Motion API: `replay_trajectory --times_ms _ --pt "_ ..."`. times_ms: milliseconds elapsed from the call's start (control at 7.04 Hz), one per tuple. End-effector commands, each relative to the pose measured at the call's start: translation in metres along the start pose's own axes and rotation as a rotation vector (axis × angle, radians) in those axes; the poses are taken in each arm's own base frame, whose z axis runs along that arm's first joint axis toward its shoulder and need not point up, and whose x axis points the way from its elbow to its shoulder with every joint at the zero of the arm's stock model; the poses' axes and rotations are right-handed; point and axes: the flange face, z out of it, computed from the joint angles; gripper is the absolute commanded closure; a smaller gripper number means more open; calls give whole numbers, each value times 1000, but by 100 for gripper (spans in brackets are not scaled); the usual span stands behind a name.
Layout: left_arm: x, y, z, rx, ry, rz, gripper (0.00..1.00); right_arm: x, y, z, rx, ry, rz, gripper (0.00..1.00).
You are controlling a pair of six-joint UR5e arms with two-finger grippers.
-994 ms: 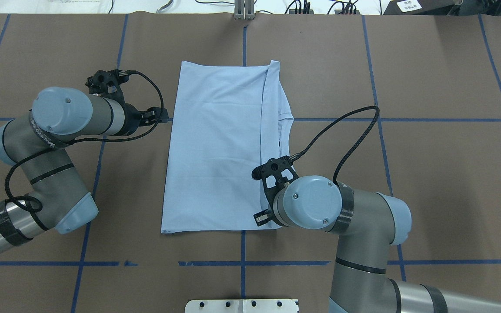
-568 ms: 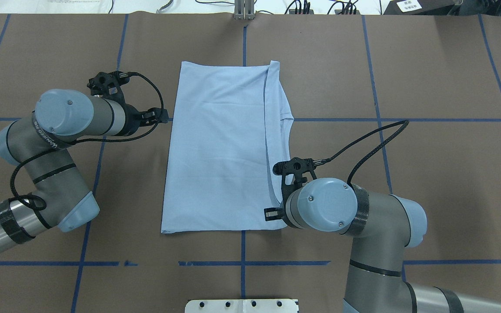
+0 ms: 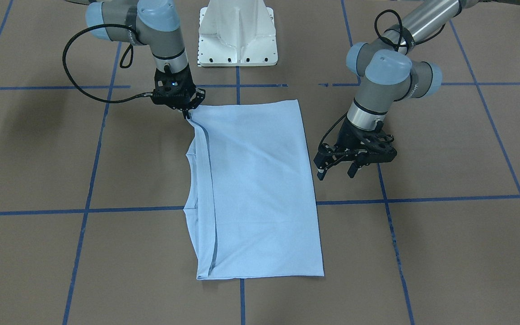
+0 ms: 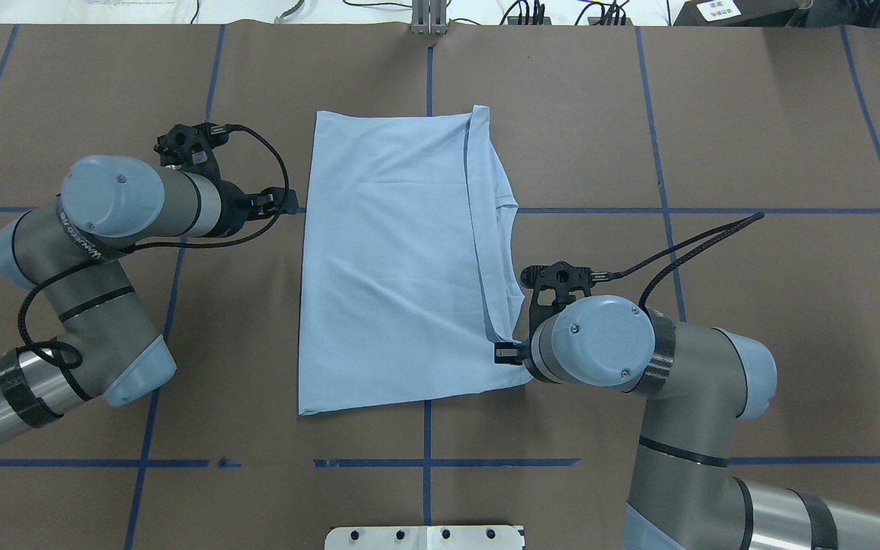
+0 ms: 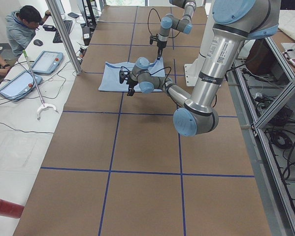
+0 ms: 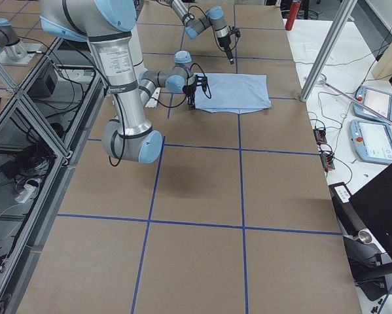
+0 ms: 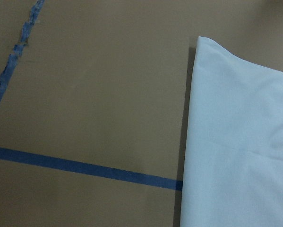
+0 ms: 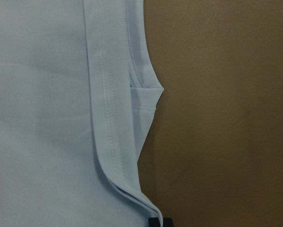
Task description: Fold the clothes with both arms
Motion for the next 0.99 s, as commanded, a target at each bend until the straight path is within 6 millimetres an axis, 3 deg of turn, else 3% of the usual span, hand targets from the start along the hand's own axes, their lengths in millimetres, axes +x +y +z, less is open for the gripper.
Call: replay_trajectory --times_ms 0,142,426,710,852 --pt "0 1 0 -1 1 8 0 14 -6 0 7 14 10 0" --pt "0 0 1 0 -1 10 0 25 -4 4 5 29 8 0" --pt "0 0 1 0 -1 10 0 14 -17 -2 29 13 7 0" --pt "0 1 1 -1 -1 11 0 -28 -49 11 51 19 -19 0" --pt "0 1 1 -1 -1 11 0 -34 -55 19 51 30 -47 0"
